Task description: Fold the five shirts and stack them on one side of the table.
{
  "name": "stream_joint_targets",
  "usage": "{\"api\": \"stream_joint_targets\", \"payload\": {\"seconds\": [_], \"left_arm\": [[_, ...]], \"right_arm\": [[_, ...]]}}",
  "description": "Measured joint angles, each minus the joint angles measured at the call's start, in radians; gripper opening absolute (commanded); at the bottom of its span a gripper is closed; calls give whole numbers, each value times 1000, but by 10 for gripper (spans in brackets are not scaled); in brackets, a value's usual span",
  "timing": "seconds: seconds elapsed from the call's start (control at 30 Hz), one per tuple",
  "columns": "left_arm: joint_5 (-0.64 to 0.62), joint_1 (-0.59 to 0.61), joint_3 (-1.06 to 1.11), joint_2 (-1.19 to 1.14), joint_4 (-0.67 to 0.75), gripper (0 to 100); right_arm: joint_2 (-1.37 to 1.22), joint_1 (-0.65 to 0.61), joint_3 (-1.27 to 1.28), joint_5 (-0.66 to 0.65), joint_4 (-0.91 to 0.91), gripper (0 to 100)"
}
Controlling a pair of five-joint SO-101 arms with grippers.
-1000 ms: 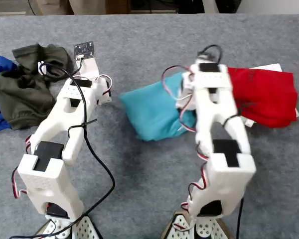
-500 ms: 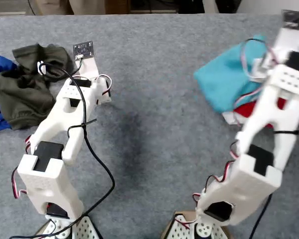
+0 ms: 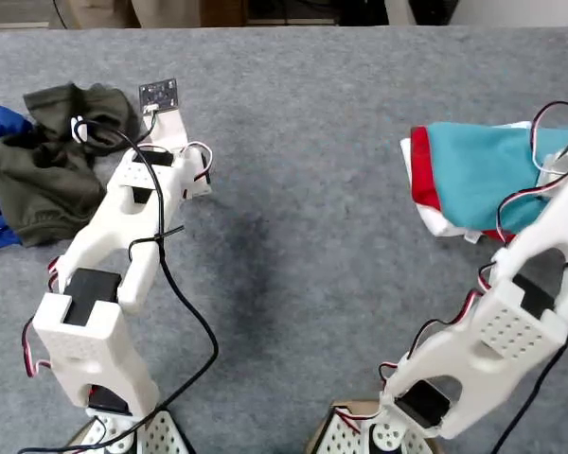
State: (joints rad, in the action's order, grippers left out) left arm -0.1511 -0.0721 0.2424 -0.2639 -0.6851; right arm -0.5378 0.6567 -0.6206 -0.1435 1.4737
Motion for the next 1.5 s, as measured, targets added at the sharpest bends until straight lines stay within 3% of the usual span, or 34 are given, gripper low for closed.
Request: {"api": "stream_joint_targets", "payload": {"seconds": [0.1,0.2,0.33,0.4,0.53,0.63,0.8,0.93,1.03,1.17,1.3,1.5], "left_arm": [[23,0,0,0,0,19],[40,0,9,0,0,19],[44,2,9,25,-23,20],[44,17,-23,77,-101,21],[68,117,-155,218,-305,24],[135,247,-256,287,-417,100],[249,506,-304,279,-468,187],[264,640,-304,138,-354,187],[264,644,-304,-5,-293,175],[264,638,-345,-140,-282,18],[264,609,-404,-153,-287,16],[264,528,-486,-98,-485,18]], "right_arm": [[-5,6,-9,-2,17,473],[-5,17,-55,-3,28,532],[2,17,-144,-38,68,464],[21,17,-198,-41,100,393],[68,-2,-310,-41,184,154],[89,-23,-376,-44,247,0],[91,-57,-440,-48,295,58],[91,-89,-440,-21,295,58],[91,-121,-440,8,295,58],[91,-158,-440,21,295,58],[114,-170,-440,21,295,58],[190,-170,-440,21,295,58]]}}
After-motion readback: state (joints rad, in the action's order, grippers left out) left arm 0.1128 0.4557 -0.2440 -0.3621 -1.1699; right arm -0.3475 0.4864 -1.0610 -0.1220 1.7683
